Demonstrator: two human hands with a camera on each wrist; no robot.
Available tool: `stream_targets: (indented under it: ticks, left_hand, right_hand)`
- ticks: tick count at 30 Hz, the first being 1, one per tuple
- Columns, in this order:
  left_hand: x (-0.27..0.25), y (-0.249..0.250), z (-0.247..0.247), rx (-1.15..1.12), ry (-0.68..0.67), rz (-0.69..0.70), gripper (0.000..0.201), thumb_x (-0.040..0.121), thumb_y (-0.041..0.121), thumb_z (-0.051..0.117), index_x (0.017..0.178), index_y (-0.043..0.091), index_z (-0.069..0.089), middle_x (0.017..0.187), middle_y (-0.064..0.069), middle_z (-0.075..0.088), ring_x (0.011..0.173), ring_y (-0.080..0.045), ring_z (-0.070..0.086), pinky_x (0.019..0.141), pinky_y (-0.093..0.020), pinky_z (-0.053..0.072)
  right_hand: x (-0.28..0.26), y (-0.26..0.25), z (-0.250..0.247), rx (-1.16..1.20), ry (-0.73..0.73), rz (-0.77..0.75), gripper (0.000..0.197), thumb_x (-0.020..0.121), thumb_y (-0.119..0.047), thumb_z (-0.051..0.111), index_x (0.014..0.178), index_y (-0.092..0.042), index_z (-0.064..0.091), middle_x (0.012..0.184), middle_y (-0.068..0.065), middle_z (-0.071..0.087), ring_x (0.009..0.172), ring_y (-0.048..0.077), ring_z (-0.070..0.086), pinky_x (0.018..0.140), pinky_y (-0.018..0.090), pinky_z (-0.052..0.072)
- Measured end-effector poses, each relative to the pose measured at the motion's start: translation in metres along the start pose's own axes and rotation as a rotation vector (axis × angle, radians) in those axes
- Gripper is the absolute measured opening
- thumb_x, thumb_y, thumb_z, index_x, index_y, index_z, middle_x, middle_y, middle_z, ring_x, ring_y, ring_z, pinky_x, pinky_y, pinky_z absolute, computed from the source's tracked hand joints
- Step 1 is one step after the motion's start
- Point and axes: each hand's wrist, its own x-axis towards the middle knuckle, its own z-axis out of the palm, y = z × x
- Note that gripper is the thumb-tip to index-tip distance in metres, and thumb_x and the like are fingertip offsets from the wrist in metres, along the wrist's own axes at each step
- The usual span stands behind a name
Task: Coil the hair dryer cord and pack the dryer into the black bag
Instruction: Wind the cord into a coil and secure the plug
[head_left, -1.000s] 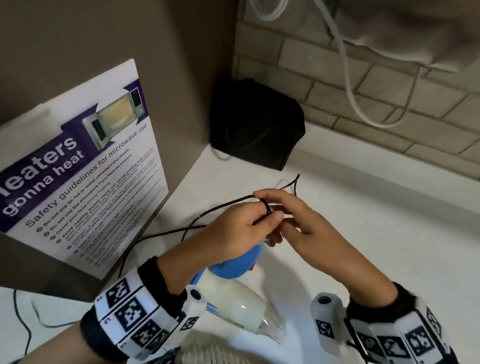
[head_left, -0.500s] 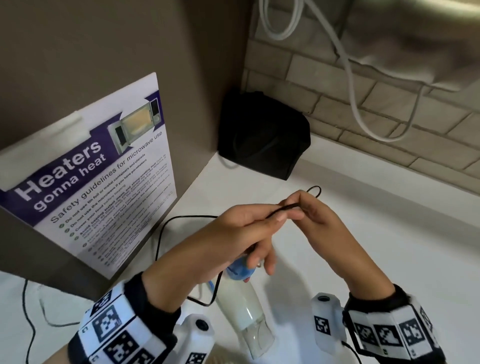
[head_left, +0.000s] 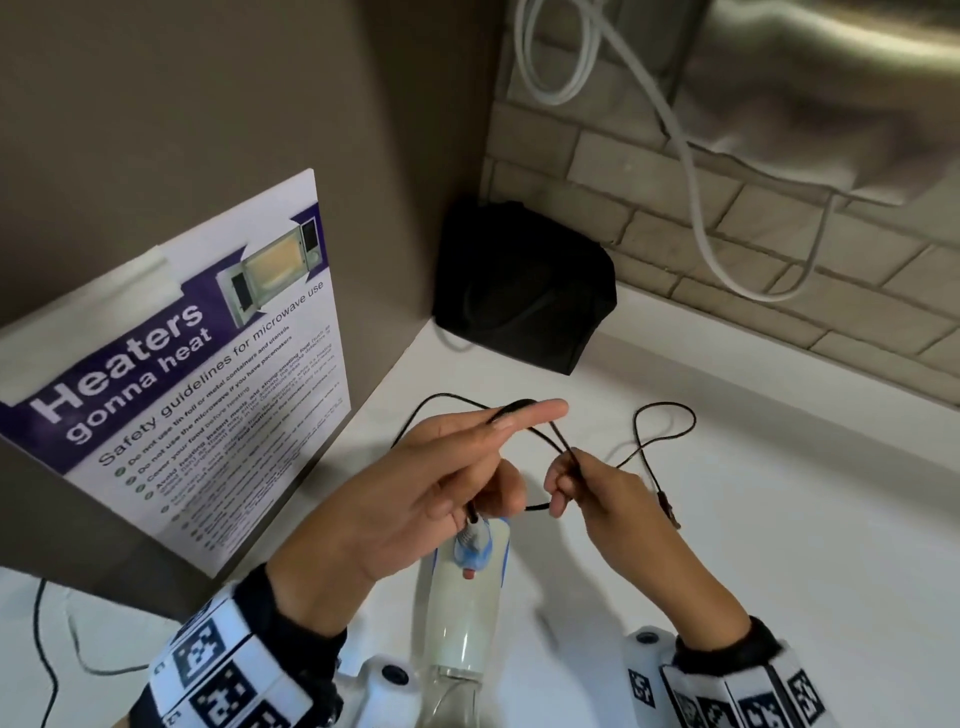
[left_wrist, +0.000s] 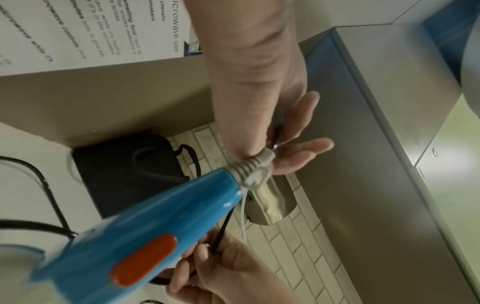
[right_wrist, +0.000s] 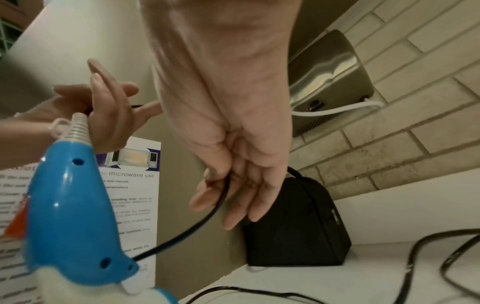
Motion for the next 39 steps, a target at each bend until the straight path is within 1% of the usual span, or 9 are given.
stream_targets:
  ticks: [6,9,11,14,17,21,25,32,39]
  left_hand:
    - [0.004,0.001,-0.002,-0.146,-0.13,-0.047,0.039,0.095,0.024,0.044,0.132,0.033,0.052,0.074,0.0,0.071,0.062,-0.014,0.067,0.048,-0.017,0.047]
    - [0.012,0.004,0.0,-0.283,-0.309,0.003,0.049,0.095,0.018,0.047,0.14,0.034,0.039,0.123,-0.011,0.064,0.107,-0.024,0.064,0.08,-0.027,0.056]
    - [0.02,0.008,-0.001,-0.323,-0.326,0.066,0.048,0.094,0.012,0.047,0.139,0.025,0.044,0.142,-0.016,0.047,0.133,-0.029,0.044,0.11,-0.035,0.038]
    - [0.027,0.016,0.002,-0.303,-0.292,0.147,0.038,0.09,0.009,0.043,0.123,0.016,0.061,0.155,-0.018,0.023,0.146,-0.028,0.016,0.121,-0.04,0.005]
    - [0.031,0.015,0.002,-0.458,-0.339,0.204,0.042,0.085,0.002,0.038,0.11,0.014,0.069,0.159,-0.014,0.011,0.147,-0.029,0.006,0.119,-0.047,-0.005]
    - [0.04,0.009,-0.001,-0.619,-0.355,0.283,0.069,0.083,-0.003,0.024,0.141,0.031,0.04,0.161,-0.005,0.004,0.147,-0.032,0.002,0.116,-0.057,-0.002]
    - [0.044,0.018,-0.011,-0.314,-0.174,0.223,0.062,0.09,0.003,0.026,0.147,0.027,0.028,0.155,-0.004,0.03,0.143,-0.027,0.025,0.117,-0.054,0.012]
    - [0.046,0.038,-0.026,0.087,0.324,0.27,0.06,0.087,0.048,0.041,0.14,0.018,0.041,0.142,0.002,0.05,0.135,-0.012,0.041,0.118,-0.042,0.021]
    - [0.047,0.052,-0.041,0.234,0.249,0.201,0.079,0.077,0.07,0.018,0.137,0.025,0.044,0.134,0.007,0.059,0.128,-0.015,0.051,0.114,-0.055,0.019]
  right_hand:
    - [0.003,0.003,0.008,-0.073,0.15,-0.211,0.065,0.064,0.025,0.033,0.094,-0.028,0.053,0.087,-0.008,0.062,0.087,0.0,0.058,0.077,0.018,0.046]
    - [0.007,-0.007,0.003,-0.029,0.233,-0.319,0.065,0.063,0.024,0.034,0.1,-0.025,0.056,0.091,-0.002,0.063,0.089,-0.002,0.057,0.077,0.01,0.042]
    - [0.01,-0.013,0.002,0.065,0.243,-0.351,0.056,0.07,0.019,0.033,0.095,-0.025,0.054,0.083,-0.001,0.06,0.079,0.0,0.058,0.072,0.009,0.042]
    - [0.014,-0.015,0.002,0.182,0.201,-0.281,0.059,0.078,0.018,0.03,0.11,-0.026,0.054,0.077,-0.001,0.057,0.064,0.013,0.056,0.068,0.015,0.045]
    - [0.018,-0.017,0.004,0.178,0.178,-0.217,0.049,0.088,0.013,0.035,0.109,-0.028,0.053,0.072,-0.002,0.055,0.06,0.014,0.051,0.062,0.018,0.045]
    - [0.028,-0.026,0.021,0.026,-0.036,-0.189,0.033,0.098,-0.012,0.04,0.098,-0.045,0.045,0.067,-0.004,0.055,0.059,0.007,0.053,0.06,0.022,0.044]
    - [0.03,-0.03,0.021,-0.042,0.008,-0.191,0.025,0.098,-0.016,0.041,0.119,-0.028,0.048,0.062,-0.007,0.052,0.059,0.007,0.053,0.06,0.019,0.041]
    - [0.017,-0.029,-0.02,-0.167,0.141,-0.182,0.031,0.094,-0.046,0.036,0.102,-0.029,0.06,0.074,-0.024,0.065,0.063,-0.001,0.056,0.061,0.012,0.041]
    - [-0.008,-0.042,-0.034,-0.231,0.064,-0.304,0.031,0.093,-0.054,0.034,0.101,-0.036,0.059,0.088,-0.021,0.067,0.079,0.0,0.061,0.071,0.024,0.05]
